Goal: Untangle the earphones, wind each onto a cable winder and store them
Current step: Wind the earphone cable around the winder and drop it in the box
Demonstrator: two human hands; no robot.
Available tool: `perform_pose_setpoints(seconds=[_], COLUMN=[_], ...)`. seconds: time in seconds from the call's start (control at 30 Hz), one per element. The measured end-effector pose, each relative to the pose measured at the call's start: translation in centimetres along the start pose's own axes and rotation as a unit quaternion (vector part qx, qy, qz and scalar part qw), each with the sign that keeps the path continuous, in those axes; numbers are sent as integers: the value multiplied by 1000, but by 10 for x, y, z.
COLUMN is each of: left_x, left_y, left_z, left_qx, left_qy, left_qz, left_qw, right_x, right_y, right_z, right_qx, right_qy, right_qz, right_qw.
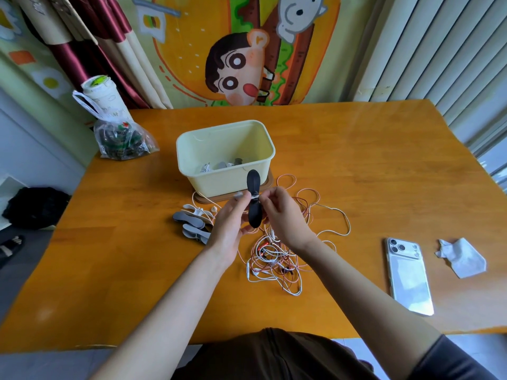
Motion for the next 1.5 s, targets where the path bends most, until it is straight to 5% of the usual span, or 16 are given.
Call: perform_pose_setpoints(seconds=[0.37, 0.5, 0.7, 0.9, 1.03, 1.23, 1.5], left_x=[5, 9, 11, -1, 3, 17, 22], left_y=[5, 3, -1, 6, 3, -10, -11], left_z=[7, 8, 20, 13, 11, 7, -1], left_qx=[-12, -80, -329, -199, -165, -174, -170], left_qy=[5, -91, -326, -226, -163, -191, -265], left_qz=[-85, -78, 55, -23, 30, 61, -60], left_qw=[996, 990, 885, 953, 972, 964, 947], right_x=[1, 0, 5, 8, 4, 7, 35], right_y=[-3, -1, 1, 3, 9, 5, -8], right_z=[-2, 3, 4, -1, -5, -5, -16], right_qx=[19, 5, 7, 41, 76, 130, 202], right_qy=[84, 87, 84, 123, 157, 272, 307], right_qz=[-75, -50, 28, 66, 46, -20, -13], right_qw=[993, 995, 996, 989, 984, 953, 930])
Point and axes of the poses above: each hand's wrist, its own y-axis away from the middle knuckle, its own x-axis out of the back of the hand, z = x × y, the point moved 4 cm from there along -y, towards the middle knuckle, and after that the axes turned 12 degrees about z, right-handed, at the moved point
